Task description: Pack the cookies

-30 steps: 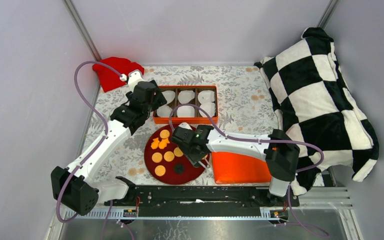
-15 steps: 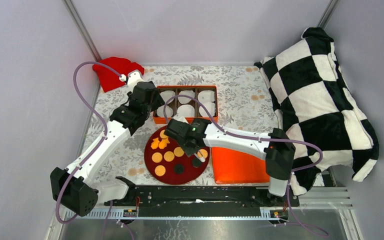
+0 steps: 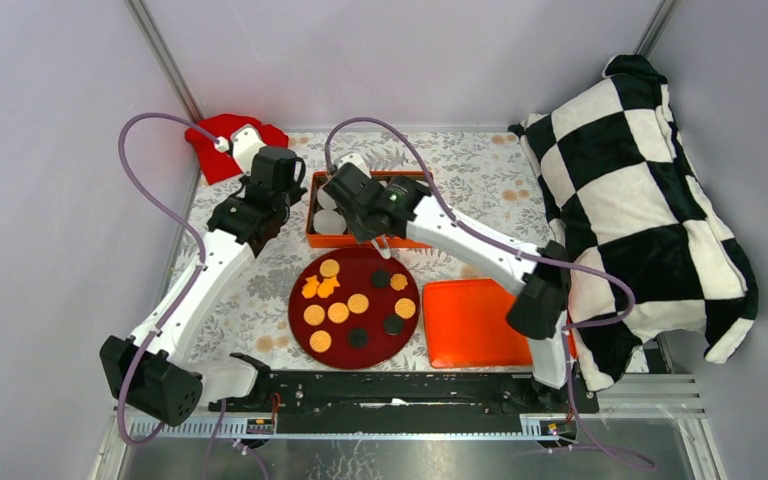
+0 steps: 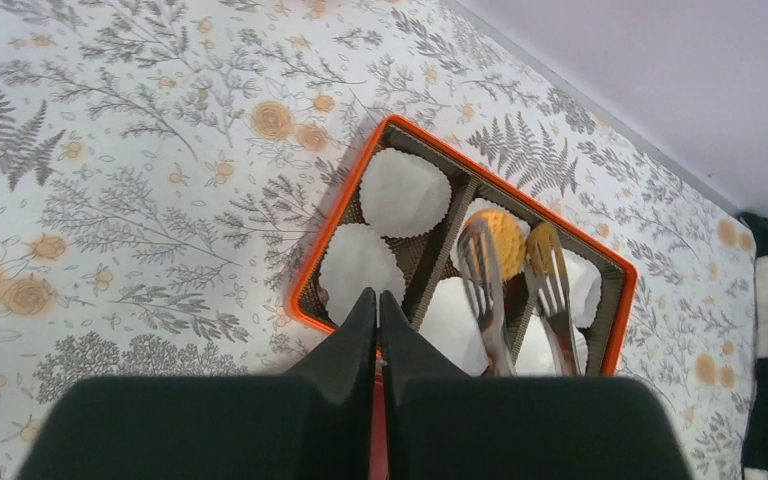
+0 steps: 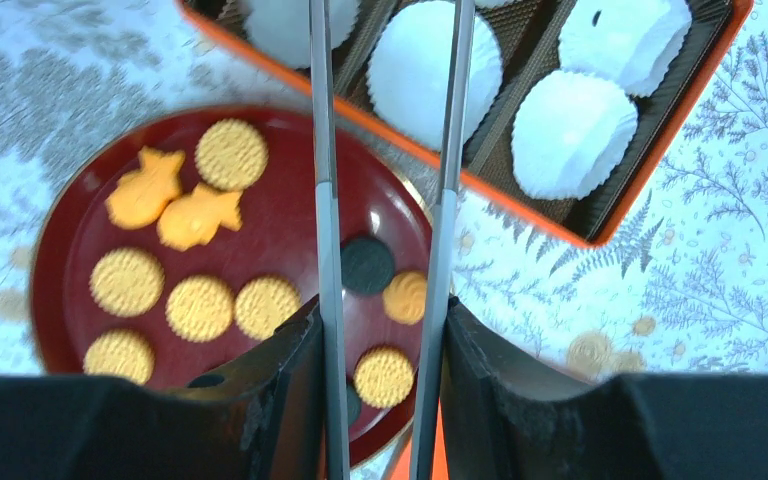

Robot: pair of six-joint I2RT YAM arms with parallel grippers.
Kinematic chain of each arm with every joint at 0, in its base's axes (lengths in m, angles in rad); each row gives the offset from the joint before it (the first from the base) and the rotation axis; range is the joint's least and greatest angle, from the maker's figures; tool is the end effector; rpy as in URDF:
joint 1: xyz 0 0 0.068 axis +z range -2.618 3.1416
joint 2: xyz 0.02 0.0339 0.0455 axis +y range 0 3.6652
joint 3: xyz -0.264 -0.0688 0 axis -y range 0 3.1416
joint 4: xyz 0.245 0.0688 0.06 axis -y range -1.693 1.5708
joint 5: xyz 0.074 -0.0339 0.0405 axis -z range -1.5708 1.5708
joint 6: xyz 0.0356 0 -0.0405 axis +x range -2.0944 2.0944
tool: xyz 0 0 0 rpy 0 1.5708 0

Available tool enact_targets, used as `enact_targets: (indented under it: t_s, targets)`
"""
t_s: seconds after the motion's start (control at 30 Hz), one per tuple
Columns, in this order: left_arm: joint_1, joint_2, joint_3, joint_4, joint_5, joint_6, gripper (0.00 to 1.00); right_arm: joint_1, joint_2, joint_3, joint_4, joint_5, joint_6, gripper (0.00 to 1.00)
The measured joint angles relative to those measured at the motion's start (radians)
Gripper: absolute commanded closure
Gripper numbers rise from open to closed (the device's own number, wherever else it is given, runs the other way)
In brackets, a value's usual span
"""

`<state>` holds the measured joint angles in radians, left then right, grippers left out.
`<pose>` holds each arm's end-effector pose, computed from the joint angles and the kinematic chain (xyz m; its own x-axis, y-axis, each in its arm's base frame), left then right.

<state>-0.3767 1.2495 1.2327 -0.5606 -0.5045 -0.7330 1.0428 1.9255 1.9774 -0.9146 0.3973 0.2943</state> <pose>0.2581 -0.0836 0.3625 -0.3407 -0.4951 -0.7992 -0.3802 0.8500 -0.3645 0.2249 0.3582 0.3525 -0.5605 -0.4301 -0.7077 -0.5299 0.8430 -0.0926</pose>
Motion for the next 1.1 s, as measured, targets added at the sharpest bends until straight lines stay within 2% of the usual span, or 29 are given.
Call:
enact_targets:
  t_s: [0.3, 0.53, 0.6, 0.63, 0.7, 0.73, 0.77, 0.9, 0.97, 1.1]
  targets:
    - [0.003, -0.017, 0.0, -0.038, -0.085, -0.002, 1.0, -0.115, 0.32, 0.243, 0.029, -0.048, -0.085, 1.0]
    - [0.003, -0.016, 0.0, -0.038, -0.108, -0.002, 0.95, -0.133, 0.401, 0.318, 0.042, -0.1, -0.114, 0.98]
    - [0.003, -0.015, 0.0, -0.038, -0.109, -0.002, 0.94, -0.137, 0.405, 0.318, 0.046, -0.106, -0.115, 0.94]
    - [0.003, -0.014, 0.0, -0.038, -0.109, -0.002, 0.93, -0.139, 0.407, 0.317, 0.049, -0.11, -0.115, 0.88]
    - [0.003, -0.014, 0.0, -0.038, -0.109, -0.001, 0.92, -0.143, 0.409, 0.307, 0.066, -0.114, -0.115, 0.68]
    - [0.003, -0.014, -0.001, -0.038, -0.109, -0.001, 0.92, -0.144, 0.409, 0.3, 0.074, -0.115, -0.115, 0.63]
    - [0.003, -0.014, -0.001, -0.038, -0.109, -0.001, 0.92, -0.145, 0.412, 0.294, 0.079, -0.117, -0.116, 0.54]
    - [0.004, -0.014, -0.001, -0.038, -0.109, 0.002, 0.89, -0.146, 0.42, 0.272, 0.094, -0.121, -0.117, 0.5]
    - [0.004, -0.014, -0.003, -0.038, -0.109, 0.002, 0.89, -0.146, 0.421, 0.264, 0.098, -0.121, -0.118, 0.43]
    - [0.005, -0.015, -0.009, -0.038, -0.109, 0.003, 0.88, -0.146, 0.421, 0.262, 0.11, -0.121, -0.119, 0.44]
